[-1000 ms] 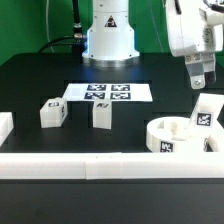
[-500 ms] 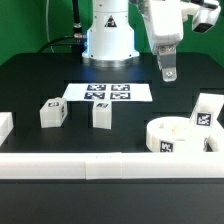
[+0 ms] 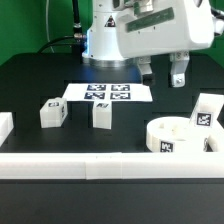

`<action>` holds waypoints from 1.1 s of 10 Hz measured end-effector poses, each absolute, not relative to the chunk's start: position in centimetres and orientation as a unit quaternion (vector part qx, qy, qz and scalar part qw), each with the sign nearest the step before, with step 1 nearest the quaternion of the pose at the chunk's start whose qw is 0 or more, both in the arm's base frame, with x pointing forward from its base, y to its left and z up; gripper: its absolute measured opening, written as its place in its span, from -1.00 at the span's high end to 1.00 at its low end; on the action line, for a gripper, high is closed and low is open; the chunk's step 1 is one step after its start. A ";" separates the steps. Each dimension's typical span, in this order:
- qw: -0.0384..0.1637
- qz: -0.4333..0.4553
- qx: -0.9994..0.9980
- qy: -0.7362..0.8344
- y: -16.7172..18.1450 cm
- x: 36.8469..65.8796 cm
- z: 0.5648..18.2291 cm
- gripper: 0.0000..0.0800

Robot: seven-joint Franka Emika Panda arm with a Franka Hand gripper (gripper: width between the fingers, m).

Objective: Assemble stool

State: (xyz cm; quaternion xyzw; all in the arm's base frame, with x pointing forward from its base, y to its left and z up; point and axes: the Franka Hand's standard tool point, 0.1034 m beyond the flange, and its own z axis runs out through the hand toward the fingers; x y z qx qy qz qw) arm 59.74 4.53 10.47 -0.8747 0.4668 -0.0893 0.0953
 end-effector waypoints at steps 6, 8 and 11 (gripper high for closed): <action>0.048 -0.108 -0.964 0.239 2.9 59.6 9.9 -0.62; 0.015 -0.116 -0.985 0.126 1.1 59.8 9.9 -0.62; 0.000 -0.115 -0.993 0.038 0.0 59.8 9.7 -0.62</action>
Offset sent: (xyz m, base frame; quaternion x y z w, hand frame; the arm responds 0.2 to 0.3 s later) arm 0.0000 0.0000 0.0000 0.0000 0.0000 -0.1938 0.9810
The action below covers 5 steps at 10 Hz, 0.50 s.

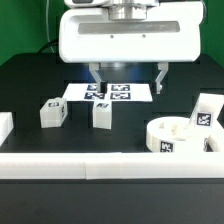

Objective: Assemble stool

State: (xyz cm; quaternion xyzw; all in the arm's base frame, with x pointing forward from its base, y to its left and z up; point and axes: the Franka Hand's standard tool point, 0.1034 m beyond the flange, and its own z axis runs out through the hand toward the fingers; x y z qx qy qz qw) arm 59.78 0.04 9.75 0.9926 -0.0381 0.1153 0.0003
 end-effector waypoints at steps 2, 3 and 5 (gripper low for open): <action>0.009 0.110 0.994 0.005 -1.8 59.2 9.3 -0.62; 0.016 0.111 0.994 0.009 -3.5 58.4 8.8 -0.62; 0.035 0.110 0.993 0.013 -6.1 56.4 6.7 -0.62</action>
Offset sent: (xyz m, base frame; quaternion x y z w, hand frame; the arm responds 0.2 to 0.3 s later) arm -0.0395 -0.0377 -0.0321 0.0314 0.0127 -0.0217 0.9992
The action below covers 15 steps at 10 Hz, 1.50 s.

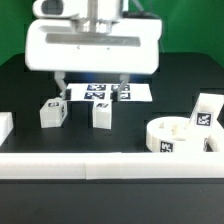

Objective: Assemble stool

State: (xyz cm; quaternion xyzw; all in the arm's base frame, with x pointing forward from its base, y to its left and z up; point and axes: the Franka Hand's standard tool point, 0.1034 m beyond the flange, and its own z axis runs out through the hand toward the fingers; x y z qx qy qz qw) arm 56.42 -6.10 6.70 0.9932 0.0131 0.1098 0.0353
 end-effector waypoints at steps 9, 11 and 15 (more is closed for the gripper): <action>-0.004 -0.122 0.991 -0.055 -5.9 54.3 5.5 -0.62; -0.016 -0.188 0.981 -0.055 -5.6 53.9 5.5 -0.62; -0.019 -0.311 0.948 -0.062 -5.6 53.0 4.2 -0.62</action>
Offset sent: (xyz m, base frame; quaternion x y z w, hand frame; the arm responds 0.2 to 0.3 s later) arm 0.0000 0.0000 0.0000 0.0000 -0.1296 0.0000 0.9916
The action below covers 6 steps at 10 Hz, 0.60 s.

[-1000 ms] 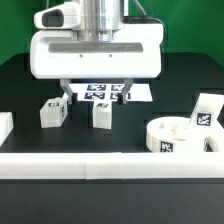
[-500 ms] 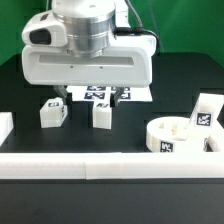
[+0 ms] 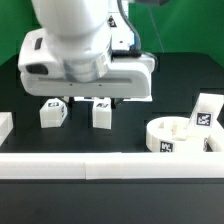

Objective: Assemble stool

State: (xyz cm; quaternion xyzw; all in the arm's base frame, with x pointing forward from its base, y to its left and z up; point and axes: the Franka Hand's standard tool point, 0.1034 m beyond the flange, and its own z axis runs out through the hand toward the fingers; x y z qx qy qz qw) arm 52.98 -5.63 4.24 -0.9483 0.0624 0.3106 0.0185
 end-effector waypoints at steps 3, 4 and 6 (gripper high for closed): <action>0.018 0.383 -0.920 0.075 -5.3 52.1 4.0 -0.62; 0.022 0.415 -0.907 0.074 -5.2 51.9 4.3 -0.62; 0.028 0.459 -0.885 0.073 -4.6 51.7 4.6 -0.62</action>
Offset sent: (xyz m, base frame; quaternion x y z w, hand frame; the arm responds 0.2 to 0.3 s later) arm 0.0064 0.0154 0.0057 0.0259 -0.1887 -0.0246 0.9814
